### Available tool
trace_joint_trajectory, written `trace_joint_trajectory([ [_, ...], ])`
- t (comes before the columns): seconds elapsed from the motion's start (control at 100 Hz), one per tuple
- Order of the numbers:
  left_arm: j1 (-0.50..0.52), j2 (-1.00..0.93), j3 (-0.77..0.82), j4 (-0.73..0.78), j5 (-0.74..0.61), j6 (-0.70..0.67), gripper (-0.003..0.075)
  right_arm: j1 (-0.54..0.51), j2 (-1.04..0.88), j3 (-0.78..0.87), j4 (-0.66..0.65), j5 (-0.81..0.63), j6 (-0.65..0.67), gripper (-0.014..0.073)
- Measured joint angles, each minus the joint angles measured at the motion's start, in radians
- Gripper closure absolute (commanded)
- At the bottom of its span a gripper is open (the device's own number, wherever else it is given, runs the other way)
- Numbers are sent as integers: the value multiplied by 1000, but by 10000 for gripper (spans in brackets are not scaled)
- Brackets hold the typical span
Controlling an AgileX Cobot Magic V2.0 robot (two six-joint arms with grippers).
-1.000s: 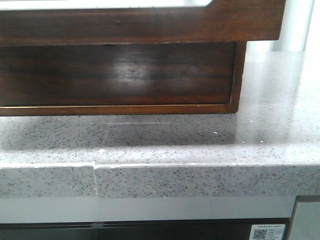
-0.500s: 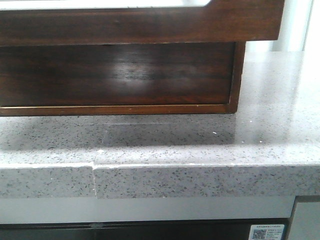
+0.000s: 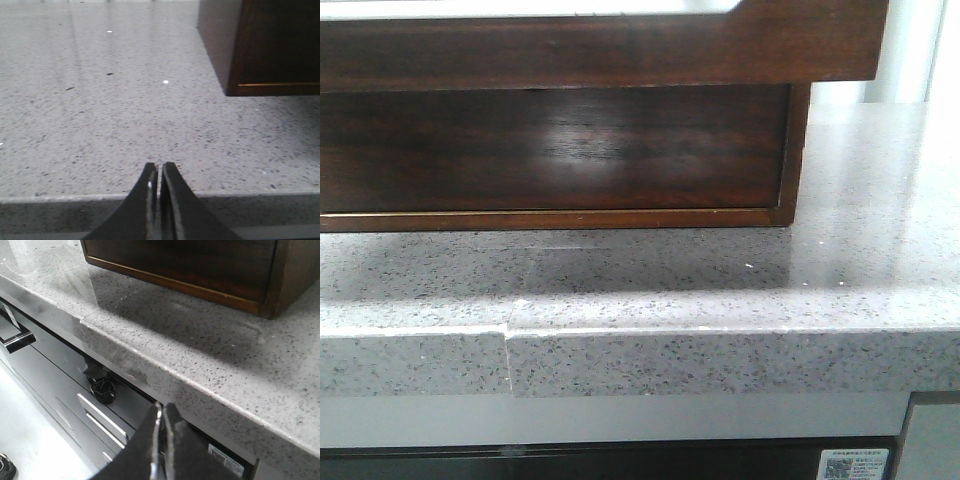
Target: Put scissors in drawer with both arms
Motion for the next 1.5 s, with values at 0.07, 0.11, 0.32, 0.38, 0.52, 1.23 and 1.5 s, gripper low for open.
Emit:
trace_joint_trajectory([
  [0.07,-16,0,0,0,0,4,742,0,0,0,0,0,0,641],
  [0.11,-20,0,0,0,0,4,742,0,0,0,0,0,0,641],
  [0.32,-20,0,0,0,0,5,742,0,0,0,0,0,2,641],
  [0.38,-20,0,0,0,0,7,742,0,0,0,0,0,2,641],
  [0.52,-20,0,0,0,0,7,742,0,0,0,0,0,2,641],
  [1.23,-20,0,0,0,0,7,742,-52,0,0,-249,-93,0,641],
  [1.5,-20,0,0,-2,0,7,742,-258,-48,0,-346,-182,112,641],
])
